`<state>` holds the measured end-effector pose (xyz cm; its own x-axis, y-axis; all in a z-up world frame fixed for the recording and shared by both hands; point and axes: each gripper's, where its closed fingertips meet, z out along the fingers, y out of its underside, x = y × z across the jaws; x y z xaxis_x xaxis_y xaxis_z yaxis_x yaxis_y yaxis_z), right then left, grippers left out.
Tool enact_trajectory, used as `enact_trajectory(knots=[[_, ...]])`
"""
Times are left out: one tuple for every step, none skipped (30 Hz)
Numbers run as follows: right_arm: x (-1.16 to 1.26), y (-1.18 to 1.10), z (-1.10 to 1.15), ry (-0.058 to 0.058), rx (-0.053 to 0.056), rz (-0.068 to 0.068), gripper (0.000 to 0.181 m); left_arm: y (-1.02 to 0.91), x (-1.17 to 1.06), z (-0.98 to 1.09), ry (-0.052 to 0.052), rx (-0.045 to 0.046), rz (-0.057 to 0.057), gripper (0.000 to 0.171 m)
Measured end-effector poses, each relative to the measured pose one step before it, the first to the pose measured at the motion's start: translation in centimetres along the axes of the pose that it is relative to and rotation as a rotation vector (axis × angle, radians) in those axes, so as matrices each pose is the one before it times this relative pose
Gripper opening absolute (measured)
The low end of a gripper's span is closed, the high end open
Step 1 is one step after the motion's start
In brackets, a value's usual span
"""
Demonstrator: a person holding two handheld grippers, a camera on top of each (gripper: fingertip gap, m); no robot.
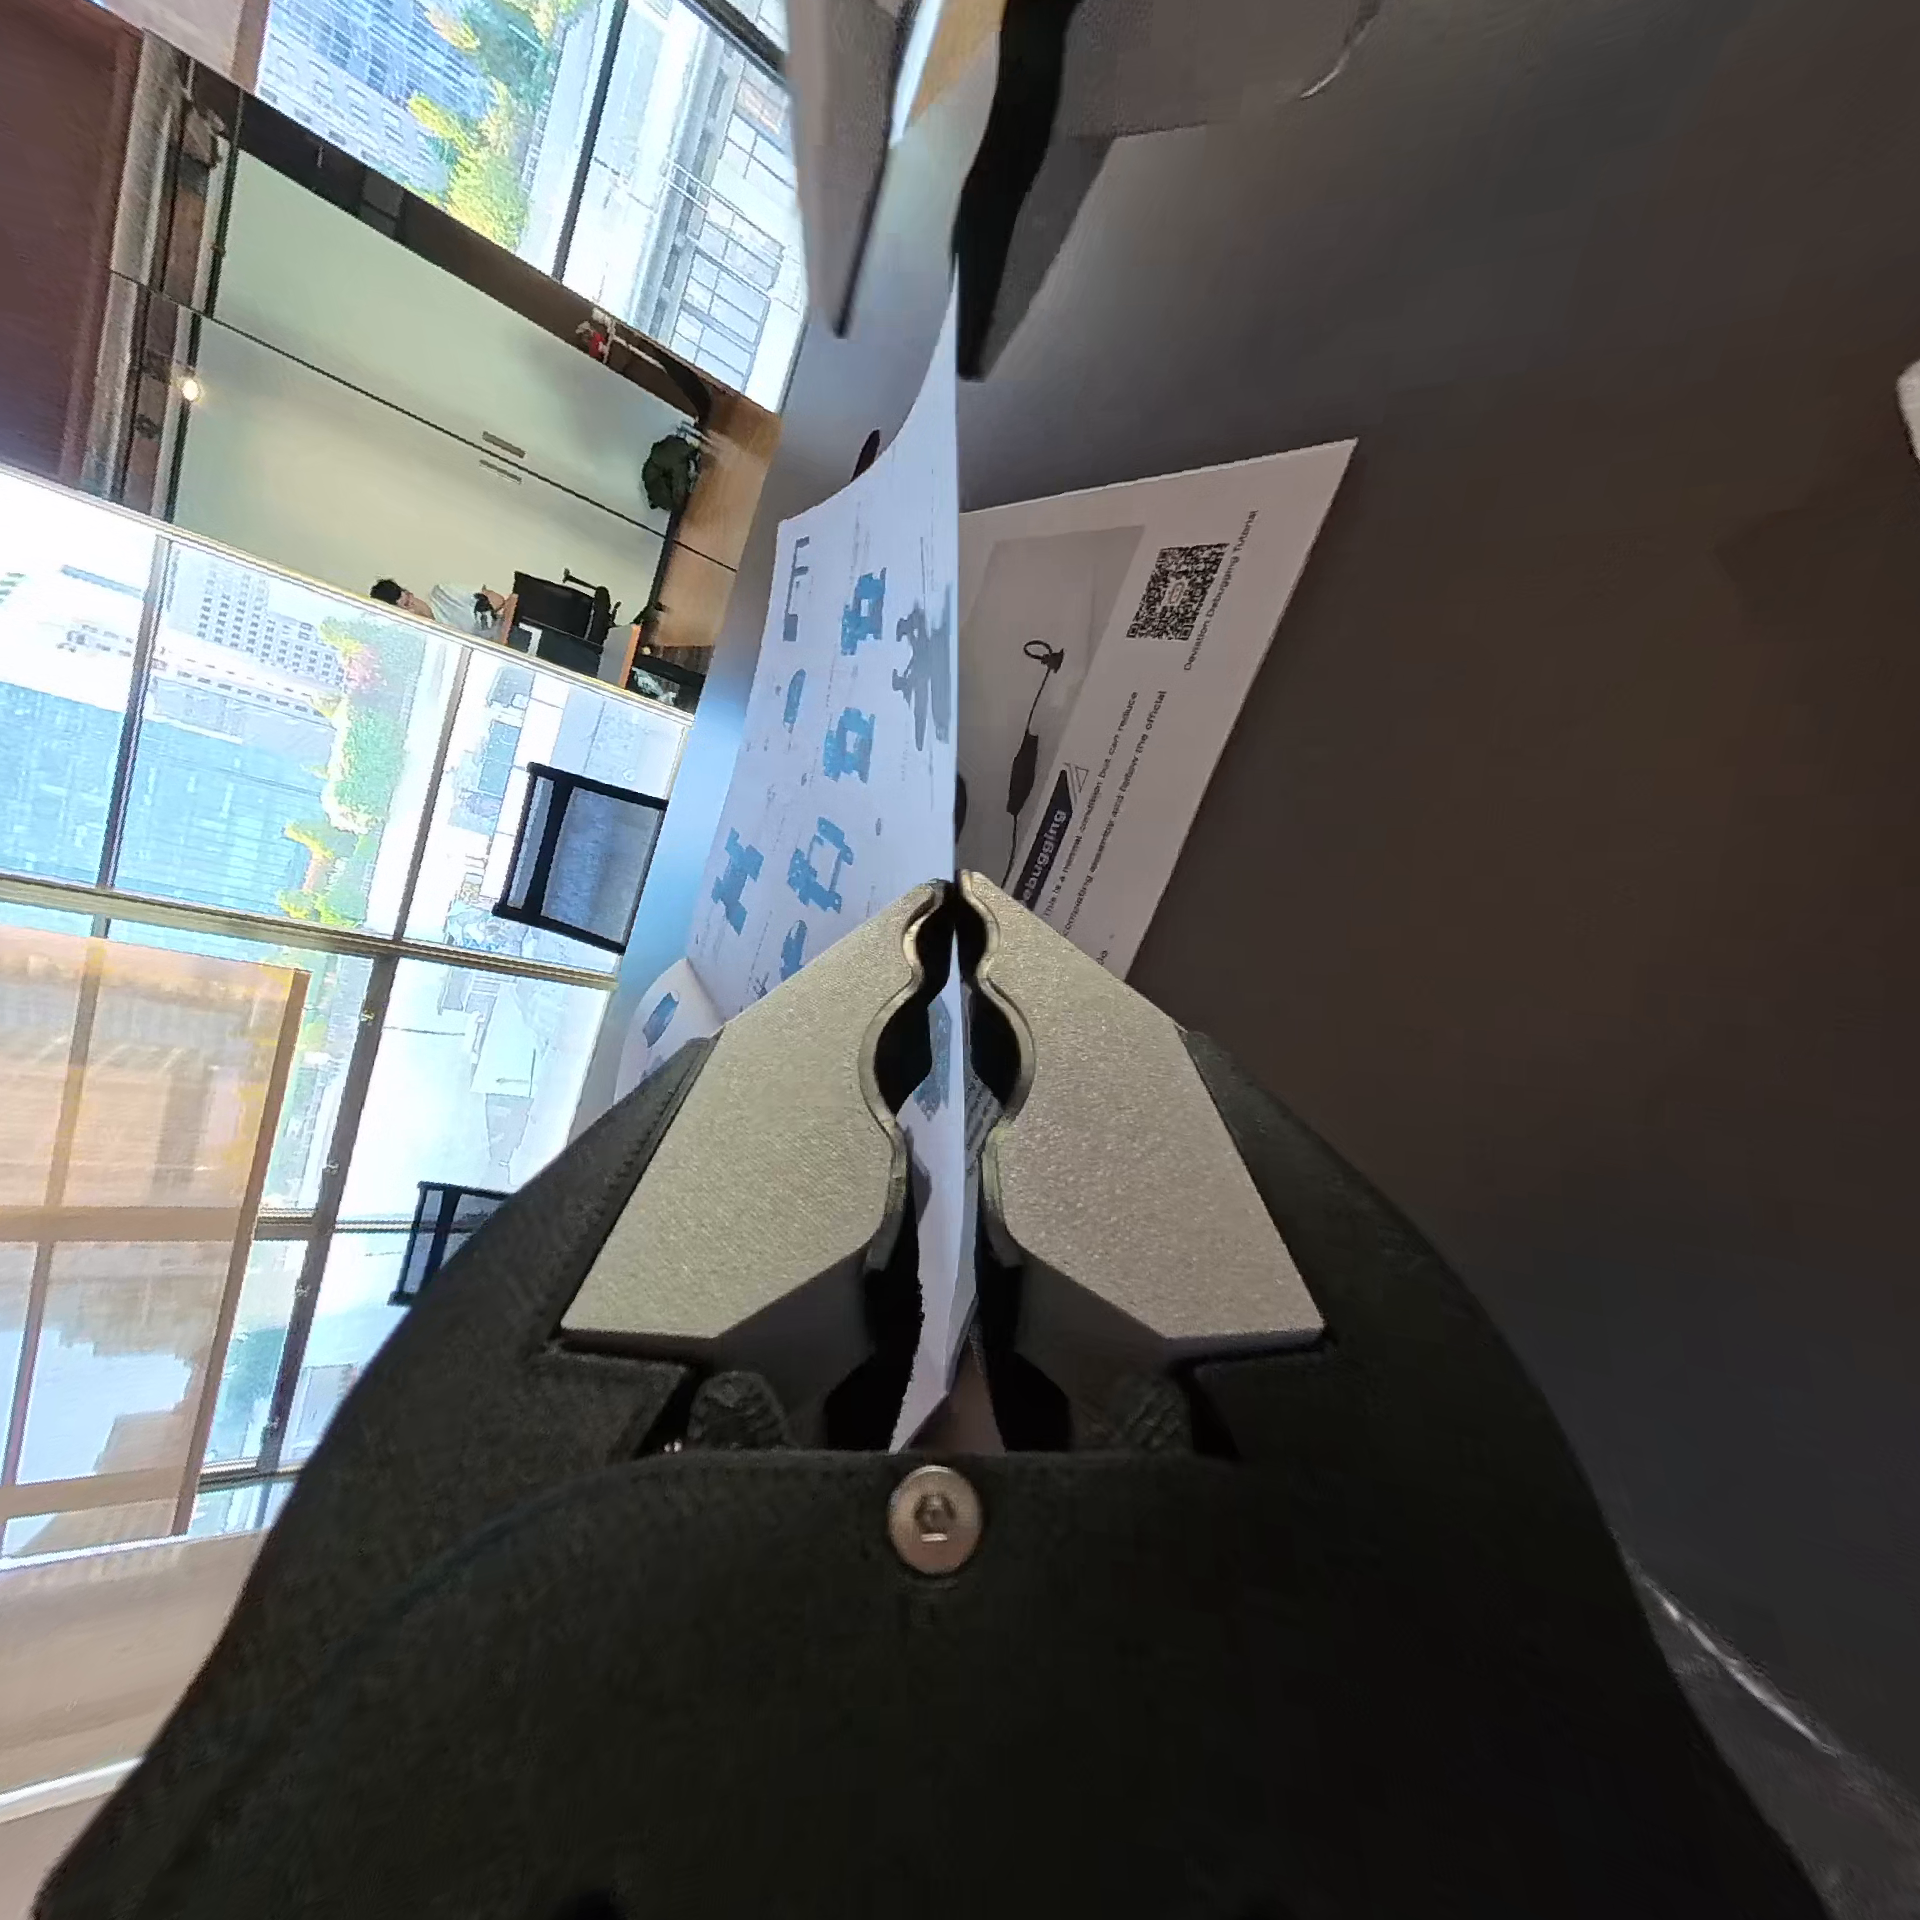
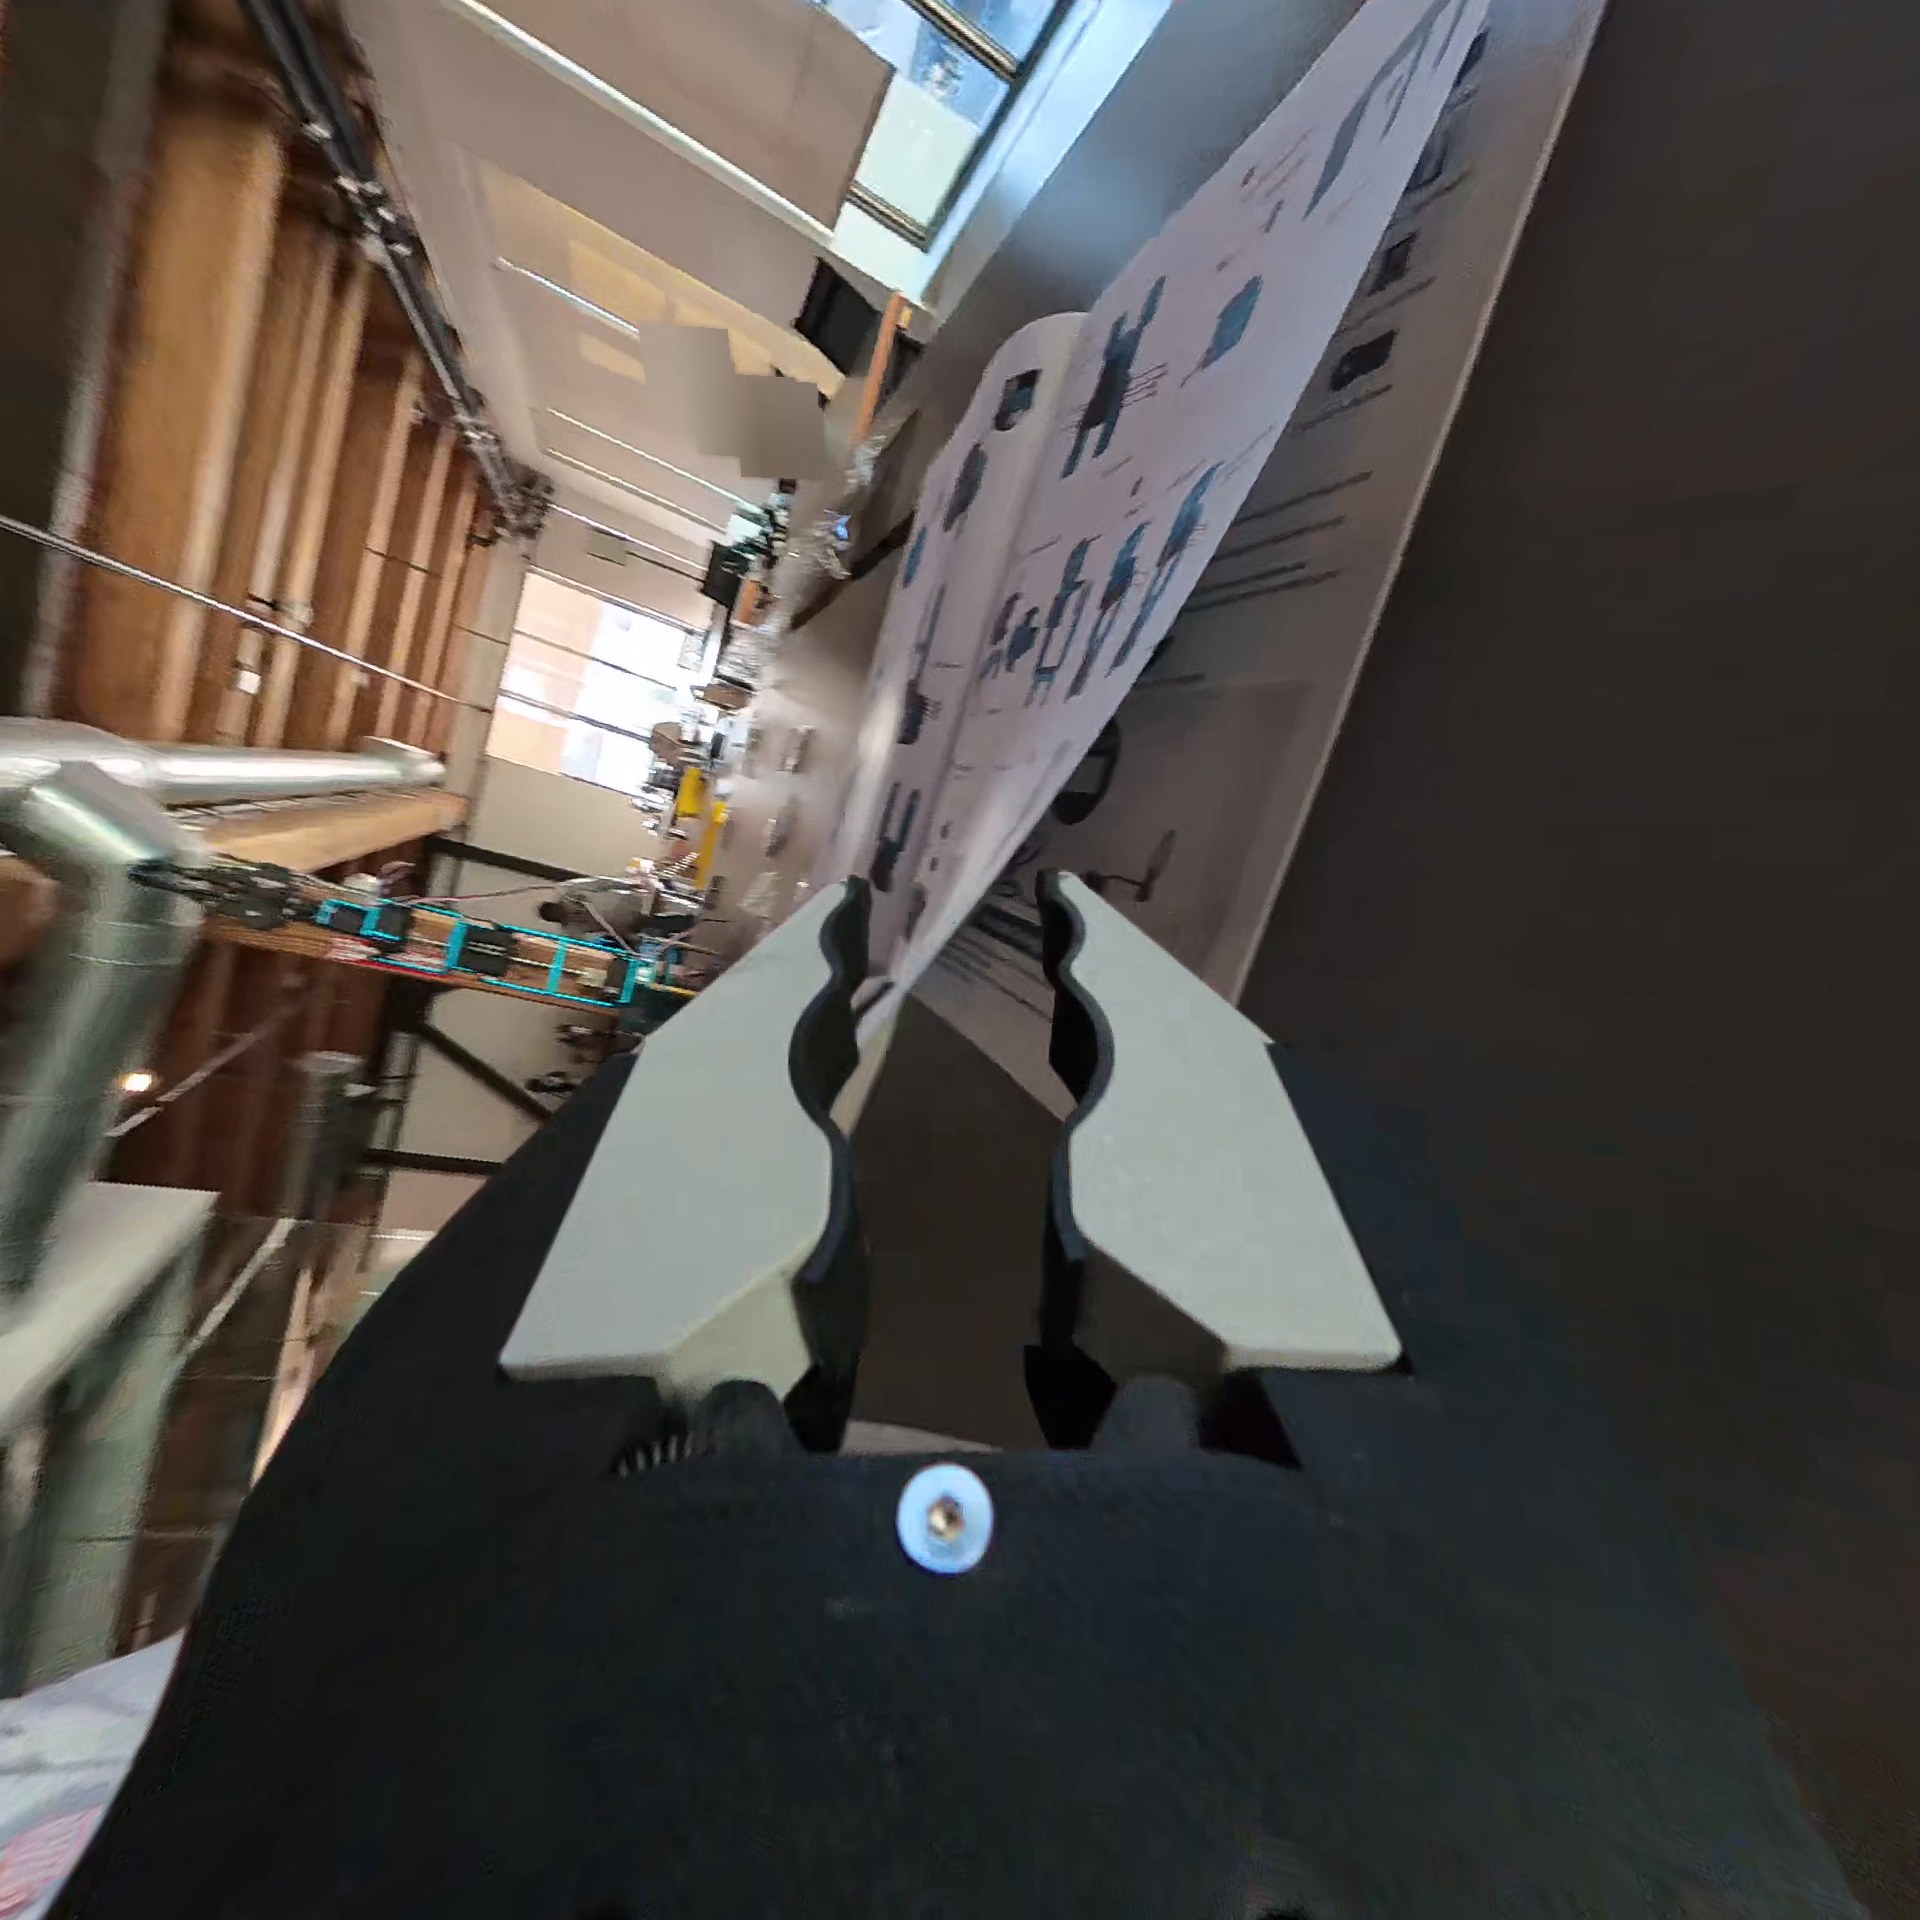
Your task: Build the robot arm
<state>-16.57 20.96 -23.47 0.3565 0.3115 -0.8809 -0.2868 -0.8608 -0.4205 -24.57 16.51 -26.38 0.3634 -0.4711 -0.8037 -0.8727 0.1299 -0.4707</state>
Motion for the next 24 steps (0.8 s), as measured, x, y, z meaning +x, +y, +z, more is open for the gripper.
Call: enact_trajectory(knots=[[-0.452, -0.078, 0.089, -0.0304, 0.0161, 0.0166, 0.033, 0.013, 0.153, 0.015, 0.0014, 0.00160, 0.0045, 0.000], [-0.256, -0.149, 0.039, -0.0184, 0.0189, 0.0074, 0.033, 0.006, 0.026, -0.034, -0.0052, 0.00169, 0.0023, 0.000], [-0.158, -0.398, -0.078, -0.0129, 0.0349, 0.0017, 0.033, 0.004, -0.164, -0.076, -0.0130, 0.00429, -0.0066, 0.000], [0.110, -0.547, -0.204, 0.0023, 0.0474, -0.0051, 0.032, -0.007, -0.257, -0.103, -0.0106, 0.00551, -0.0206, 0.000], [0.239, -0.541, -0.250, 0.0080, 0.0476, -0.0038, 0.031, -0.042, -0.250, -0.133, -0.0041, 0.00494, -0.0310, 0.000], [0.176, -0.378, -0.257, 0.0056, 0.0382, 0.0028, 0.029, -0.106, -0.261, -0.164, -0.0032, 0.00910, -0.0323, 0.000], [-0.052, -0.342, -0.266, -0.0033, 0.0357, 0.0085, 0.026, -0.179, -0.209, -0.185, -0.0025, 0.01418, -0.0256, 0.000], [0.121, -0.162, -0.259, 0.0129, 0.0231, 0.0059, 0.021, -0.173, -0.182, -0.159, -0.0049, 0.01373, -0.0163, 0.000], [0.477, 0.095, -0.172, 0.0408, 0.0023, -0.0139, 0.019, -0.110, -0.232, -0.135, -0.0089, 0.00996, -0.0125, 0.000], [0.642, 0.312, -0.050, 0.0560, -0.0134, -0.0359, 0.019, -0.058, -0.159, -0.097, -0.0018, 0.00688, -0.0175, 0.000], [0.552, 0.486, 0.126, 0.0527, -0.0219, -0.0433, 0.020, -0.080, -0.054, -0.094, 0.0088, 0.00573, -0.0222, 0.000], [0.383, 0.544, 0.363, 0.0439, -0.0244, -0.0493, 0.022, -0.137, -0.008, -0.102, 0.0120, 0.00895, -0.0202, 0.000], [0.196, 0.594, 0.584, 0.0343, -0.0283, -0.0538, 0.026, -0.220, 0.116, -0.094, 0.0163, 0.01418, -0.0110, 0.000], [-0.063, 0.658, 0.653, 0.0206, -0.0371, -0.0574, 0.027, -0.219, 0.208, -0.012, 0.0164, 0.01445, 0.0039, 0.000], [-0.010, 0.678, 0.542, 0.0275, -0.0415, -0.0492, 0.027, -0.162, 0.203, 0.052, 0.0122, 0.00972, 0.0167, 0.000], [-0.044, 0.451, 0.357, 0.0299, -0.0260, -0.0405, 0.027, -0.117, 0.245, 0.066, 0.0120, 0.00497, 0.0201, 0.000], [-0.114, 0.253, 0.211, 0.0270, -0.0095, -0.0420, 0.025, -0.136, 0.299, 0.054, 0.0146, 0.00557, 0.0155, 0.000], [0.238, 0.336, 0.150, 0.0435, -0.0115, -0.0359, 0.022, -0.178, 0.311, 0.019, 0.0150, 0.00882, 0.0092, 0.000], [0.502, 0.432, 0.132, 0.0532, -0.0181, -0.0286, 0.021, -0.160, 0.252, 0.012, 0.0110, 0.00866, 0.0058, 0.000], [0.400, 0.475, 0.175, 0.0395, -0.0214, -0.0273, 0.021, -0.096, 0.171, 0.027, 0.0062, 0.00529, 0.0033, 0.000], [0.418, 0.583, 0.205, 0.0335, -0.0254, -0.0207, 0.019, -0.053, 0.108, 0.045, 0.0045, 0.00201, -0.0013, 0.000], [0.375, 0.498, 0.144, 0.0289, -0.0182, -0.0202, 0.014, -0.043, 0.039, 0.018, 0.0035, 0.00071, -0.0054, 0.000], [0.136, -0.049, -0.087, 0.0157, 0.0169, -0.0173, 0.010, -0.039, -0.159, -0.036, -0.0044, 0.00255, -0.0104, 0.000], [0.199, 0.208, -0.082, 0.0188, -0.0072, -0.0119, 0.005, -0.035, -0.375, -0.108, -0.0083, 0.00664, -0.0261, 0.000]])
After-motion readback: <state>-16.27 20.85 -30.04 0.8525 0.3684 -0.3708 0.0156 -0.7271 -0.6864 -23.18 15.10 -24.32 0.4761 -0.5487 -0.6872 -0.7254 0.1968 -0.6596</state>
